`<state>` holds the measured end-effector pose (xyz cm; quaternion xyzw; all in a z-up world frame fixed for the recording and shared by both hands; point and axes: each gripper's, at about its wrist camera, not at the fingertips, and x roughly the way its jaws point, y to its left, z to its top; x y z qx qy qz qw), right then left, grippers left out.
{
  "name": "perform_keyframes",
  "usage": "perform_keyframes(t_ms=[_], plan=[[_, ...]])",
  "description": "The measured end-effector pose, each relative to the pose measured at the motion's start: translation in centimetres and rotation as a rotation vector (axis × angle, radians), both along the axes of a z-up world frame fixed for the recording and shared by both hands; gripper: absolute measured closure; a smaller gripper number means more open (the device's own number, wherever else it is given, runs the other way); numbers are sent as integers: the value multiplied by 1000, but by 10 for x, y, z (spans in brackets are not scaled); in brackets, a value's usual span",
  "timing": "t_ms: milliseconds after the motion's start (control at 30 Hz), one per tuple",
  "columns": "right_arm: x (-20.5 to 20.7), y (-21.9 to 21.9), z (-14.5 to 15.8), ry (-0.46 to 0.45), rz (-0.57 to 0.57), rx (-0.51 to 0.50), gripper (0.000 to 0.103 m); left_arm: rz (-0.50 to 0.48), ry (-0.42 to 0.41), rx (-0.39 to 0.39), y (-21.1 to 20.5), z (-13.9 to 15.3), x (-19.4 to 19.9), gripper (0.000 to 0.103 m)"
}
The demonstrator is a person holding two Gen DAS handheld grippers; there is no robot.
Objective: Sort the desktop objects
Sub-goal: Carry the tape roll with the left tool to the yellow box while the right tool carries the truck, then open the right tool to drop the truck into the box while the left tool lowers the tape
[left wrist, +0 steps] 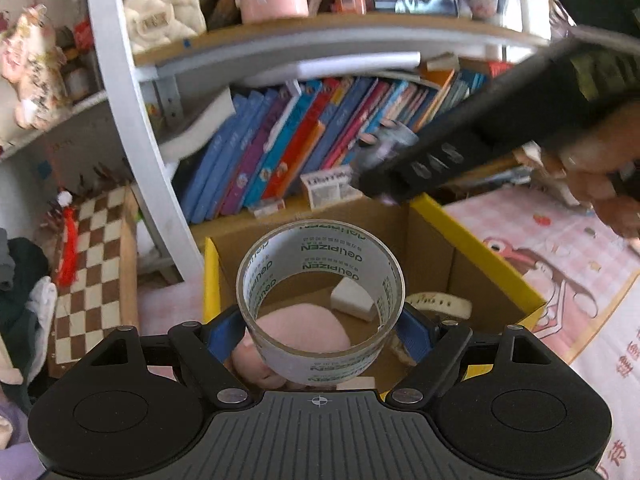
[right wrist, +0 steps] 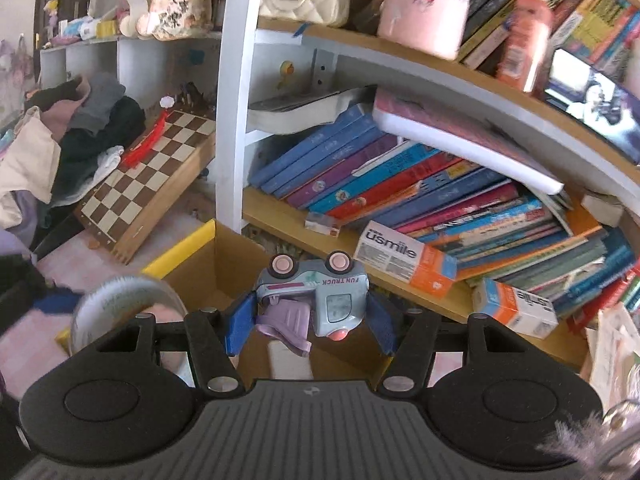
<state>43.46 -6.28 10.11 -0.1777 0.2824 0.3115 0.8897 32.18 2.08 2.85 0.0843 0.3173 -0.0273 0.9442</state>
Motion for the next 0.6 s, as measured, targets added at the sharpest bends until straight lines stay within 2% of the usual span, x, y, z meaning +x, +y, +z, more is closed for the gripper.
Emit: perform_keyframes(t_ms=[200, 467, 600], plan=[[28, 30, -18, 92, 22, -14, 45, -8, 63, -13, -4, -12, 21, 20], [56, 59, -58, 231, 37, -60, 45, -6, 154, -28, -7, -33, 41, 20], [67, 63, -73, 276, 23, -60, 45, -3, 170, -45, -5, -37, 46, 20]])
